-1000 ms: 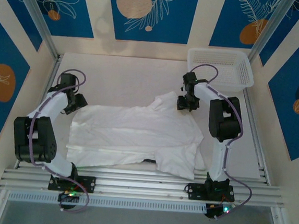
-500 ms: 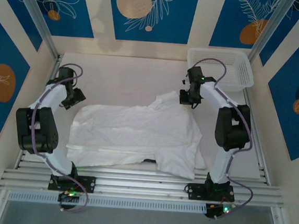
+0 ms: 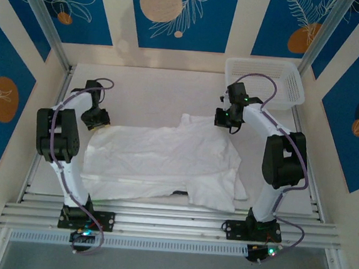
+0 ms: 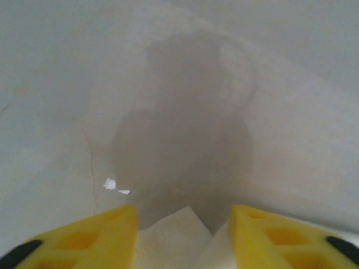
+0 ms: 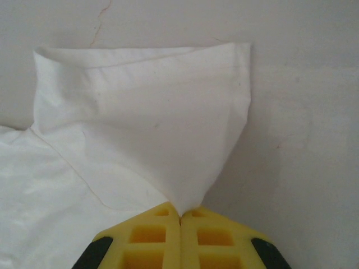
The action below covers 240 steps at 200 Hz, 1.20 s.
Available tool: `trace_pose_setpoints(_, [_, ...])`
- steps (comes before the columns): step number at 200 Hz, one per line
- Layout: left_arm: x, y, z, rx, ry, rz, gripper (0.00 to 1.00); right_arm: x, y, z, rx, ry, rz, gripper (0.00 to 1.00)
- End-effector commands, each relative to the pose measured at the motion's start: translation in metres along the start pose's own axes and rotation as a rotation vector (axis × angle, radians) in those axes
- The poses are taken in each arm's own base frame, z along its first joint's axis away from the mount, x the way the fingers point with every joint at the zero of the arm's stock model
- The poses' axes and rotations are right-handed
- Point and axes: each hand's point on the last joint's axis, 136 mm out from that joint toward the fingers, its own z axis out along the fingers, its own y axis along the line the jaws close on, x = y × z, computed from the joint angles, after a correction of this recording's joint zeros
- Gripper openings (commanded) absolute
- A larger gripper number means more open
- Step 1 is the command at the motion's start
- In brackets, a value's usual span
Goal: Fold the inside-out t-shirt
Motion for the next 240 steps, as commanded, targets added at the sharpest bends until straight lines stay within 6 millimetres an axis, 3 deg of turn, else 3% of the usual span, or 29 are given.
trace_pose_setpoints(1, [0.011,0.008,0.006,-0.046,0.040,0.013,0.28,-0.001,-0.010,0.000,-0.002,0.011,0.077,0.05])
trace_pose_setpoints(22, [0.011,0.012,0.005,-0.056,0.030,-0.017,0.07,-0.001,-0.021,-0.002,0.003,0.007,0.129,0.05])
trace_pose_setpoints(53, [0.001,0.031,-0.007,-0.119,-0.022,-0.078,0.00,0.002,-0.034,-0.003,0.026,0.002,0.176,0.02])
trace_pose_setpoints(94, [-0.012,0.053,-0.017,-0.117,-0.074,-0.192,0.00,0.012,-0.058,0.000,0.032,0.014,0.275,0.00])
trace_pose_setpoints(112, [-0.013,0.035,-0.017,-0.008,-0.079,-0.180,0.00,0.016,-0.052,0.004,0.011,0.032,0.256,0.00])
trace_pose_setpoints(129, [-0.014,0.001,-0.027,0.178,-0.117,-0.146,0.00,0.016,-0.047,0.006,0.000,0.037,0.242,0.00])
trace_pose_setpoints(150, [-0.011,-0.023,-0.042,0.255,-0.170,-0.051,0.29,0.013,-0.041,0.006,-0.016,0.038,0.232,0.00])
trace_pose_setpoints(167, [-0.005,-0.029,-0.041,0.223,-0.168,0.025,0.39,0.012,-0.037,0.007,-0.019,0.040,0.222,0.00])
trace_pose_setpoints(200, [0.002,-0.025,-0.017,0.138,-0.099,0.083,0.38,0.012,-0.036,0.008,-0.019,0.046,0.221,0.01])
trace_pose_setpoints(240, [0.001,-0.011,-0.001,0.030,-0.062,0.068,0.25,0.010,-0.035,0.006,-0.015,0.043,0.218,0.01])
